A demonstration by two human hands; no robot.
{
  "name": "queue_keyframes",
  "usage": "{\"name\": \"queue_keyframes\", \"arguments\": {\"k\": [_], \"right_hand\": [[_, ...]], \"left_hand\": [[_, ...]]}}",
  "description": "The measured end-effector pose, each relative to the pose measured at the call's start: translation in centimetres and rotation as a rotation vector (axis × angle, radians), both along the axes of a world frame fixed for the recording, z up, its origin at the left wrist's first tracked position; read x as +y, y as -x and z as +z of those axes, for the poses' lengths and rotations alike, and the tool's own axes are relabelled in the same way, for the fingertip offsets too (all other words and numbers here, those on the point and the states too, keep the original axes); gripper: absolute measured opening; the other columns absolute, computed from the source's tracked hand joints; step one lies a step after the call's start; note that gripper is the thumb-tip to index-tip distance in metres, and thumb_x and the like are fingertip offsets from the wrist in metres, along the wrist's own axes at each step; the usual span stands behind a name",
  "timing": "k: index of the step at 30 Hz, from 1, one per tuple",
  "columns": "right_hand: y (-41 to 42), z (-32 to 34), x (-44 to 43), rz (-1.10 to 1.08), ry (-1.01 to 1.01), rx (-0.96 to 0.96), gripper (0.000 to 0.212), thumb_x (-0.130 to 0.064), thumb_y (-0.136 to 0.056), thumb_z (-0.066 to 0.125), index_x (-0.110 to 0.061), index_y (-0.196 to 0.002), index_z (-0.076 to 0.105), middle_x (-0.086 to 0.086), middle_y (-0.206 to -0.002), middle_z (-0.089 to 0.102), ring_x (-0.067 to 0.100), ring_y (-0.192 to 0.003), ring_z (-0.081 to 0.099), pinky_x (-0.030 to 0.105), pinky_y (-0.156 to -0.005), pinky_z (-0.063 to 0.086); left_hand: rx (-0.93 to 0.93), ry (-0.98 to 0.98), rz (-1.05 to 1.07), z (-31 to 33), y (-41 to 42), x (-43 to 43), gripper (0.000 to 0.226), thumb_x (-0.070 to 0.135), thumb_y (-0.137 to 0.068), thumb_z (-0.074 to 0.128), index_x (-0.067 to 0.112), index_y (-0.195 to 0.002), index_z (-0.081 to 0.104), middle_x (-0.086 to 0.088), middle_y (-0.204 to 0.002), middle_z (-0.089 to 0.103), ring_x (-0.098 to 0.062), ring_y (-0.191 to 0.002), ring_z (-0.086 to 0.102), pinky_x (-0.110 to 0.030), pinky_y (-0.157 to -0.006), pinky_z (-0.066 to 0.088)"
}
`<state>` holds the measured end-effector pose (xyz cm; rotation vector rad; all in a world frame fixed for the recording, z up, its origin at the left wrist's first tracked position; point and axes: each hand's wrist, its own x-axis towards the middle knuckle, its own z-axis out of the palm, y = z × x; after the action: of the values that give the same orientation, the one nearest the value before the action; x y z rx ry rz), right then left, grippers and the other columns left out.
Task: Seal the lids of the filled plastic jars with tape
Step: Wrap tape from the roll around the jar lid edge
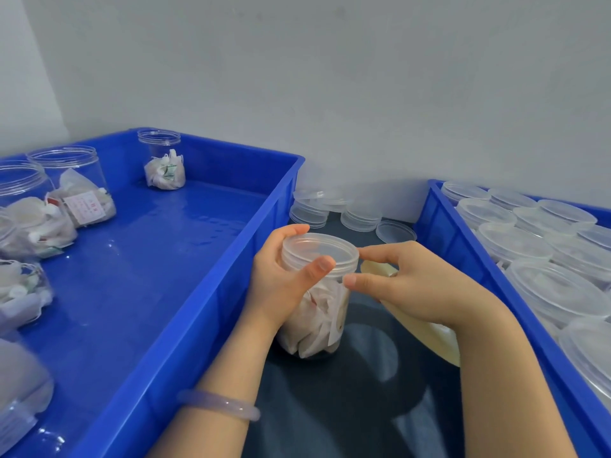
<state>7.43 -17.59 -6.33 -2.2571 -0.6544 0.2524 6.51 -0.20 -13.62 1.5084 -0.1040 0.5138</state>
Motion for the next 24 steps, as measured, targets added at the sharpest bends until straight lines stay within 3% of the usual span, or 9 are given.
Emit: {"name": "queue_keyframes", "arguments": {"k": [2,7,11,13,16,19,20,24], "right_hand": [[-0.3,-0.3,0.1,-0.048,-0.01,0.005,0.014,-0.048,-0.076,0.07,-0.054,-0.087,0.064,-0.032,-0.091,0.066,-0.012,-0.076,0.062,0.015,-0.069,0.043],[-0.8,-1.7,0.3,-0.102,-0.113,0.091,0.04,-0.053,-0.067,0.076,-0.042,-0.104,0.064,-0.025,-0.1,0.066,-0.002,-0.09,0.063,0.026,-0.077,0.05],[-0.9,-1.8,-0.1,-0.054,-0.206,0.13,0.048,-0.057,-0.06,0.077,-0.042,-0.104,0.066,-0.03,-0.099,0.066,-0.011,-0.079,0.061,0.018,-0.067,0.045],[-1.0,-1.8,-0.5,-0.001,-0.192,0.182,0.053,-0.046,-0.057,0.087,-0.043,-0.105,0.065,-0.026,-0.102,0.067,-0.007,-0.085,0.064,0.016,-0.067,0.047],[-0.6,-1.7,-0.8,0.05,-0.248,0.349,0.066,-0.008,-0.065,0.085,-0.039,-0.117,0.059,-0.013,-0.106,0.069,0.014,-0.083,0.071,0.026,-0.065,0.056],[0.0,-0.8,-0.9,-0.044,-0.219,0.293,0.07,-0.007,-0.077,0.076,-0.033,-0.135,0.047,-0.013,-0.12,0.061,0.016,-0.078,0.072,0.025,-0.059,0.055],[0.2,-0.5,-1.0,-0.08,-0.184,0.22,0.065,-0.013,-0.079,0.074,-0.031,-0.136,0.048,-0.016,-0.116,0.062,0.011,-0.072,0.071,0.021,-0.057,0.052],[0.7,0.5,-1.3,-0.107,0.012,0.062,0.036,-0.04,-0.082,0.068,-0.039,-0.116,0.061,-0.022,-0.058,0.064,-0.003,-0.048,0.058,0.012,-0.049,0.045]], "left_hand": [[-0.005,0.003,-0.008,0.0,0.1,0.1,0.066,0.058,-0.046,0.07,0.032,-0.104,0.056,0.01,-0.105,0.064,0.001,-0.093,0.064,-0.013,-0.075,0.05],[0.007,-0.039,-0.083,0.2,0.4,0.5,0.1,0.085,-0.027,0.07,0.033,-0.111,0.053,0.006,-0.114,0.062,-0.004,-0.103,0.062,-0.015,-0.081,0.049],[0.115,-0.178,-0.092,0.4,0.5,0.3,0.094,0.069,-0.031,0.078,0.049,-0.115,0.042,0.015,-0.123,0.054,0.003,-0.113,0.053,-0.014,-0.087,0.048],[0.111,-0.187,-0.043,0.2,0.5,0.0,0.091,0.065,-0.033,0.078,0.052,-0.116,0.041,0.021,-0.12,0.054,0.011,-0.109,0.052,-0.005,-0.079,0.045],[0.087,-0.074,0.003,-0.2,0.3,0.0,0.094,0.056,-0.036,0.08,0.039,-0.122,0.044,0.022,-0.115,0.056,0.008,-0.107,0.055,-0.005,-0.077,0.046],[0.068,0.002,0.034,-0.4,0.1,0.0,0.093,0.051,-0.036,0.083,0.032,-0.121,0.051,0.02,-0.108,0.061,0.008,-0.102,0.059,-0.009,-0.078,0.048],[0.065,0.023,0.047,-0.4,0.0,-0.1,0.093,0.048,-0.036,0.085,0.029,-0.121,0.052,0.02,-0.106,0.062,0.01,-0.1,0.06,-0.009,-0.077,0.048],[0.065,0.088,0.07,-0.4,-0.1,-0.1,0.088,0.044,-0.044,0.084,0.023,-0.124,0.053,0.019,-0.104,0.064,0.011,-0.097,0.061,-0.008,-0.075,0.049]]}}
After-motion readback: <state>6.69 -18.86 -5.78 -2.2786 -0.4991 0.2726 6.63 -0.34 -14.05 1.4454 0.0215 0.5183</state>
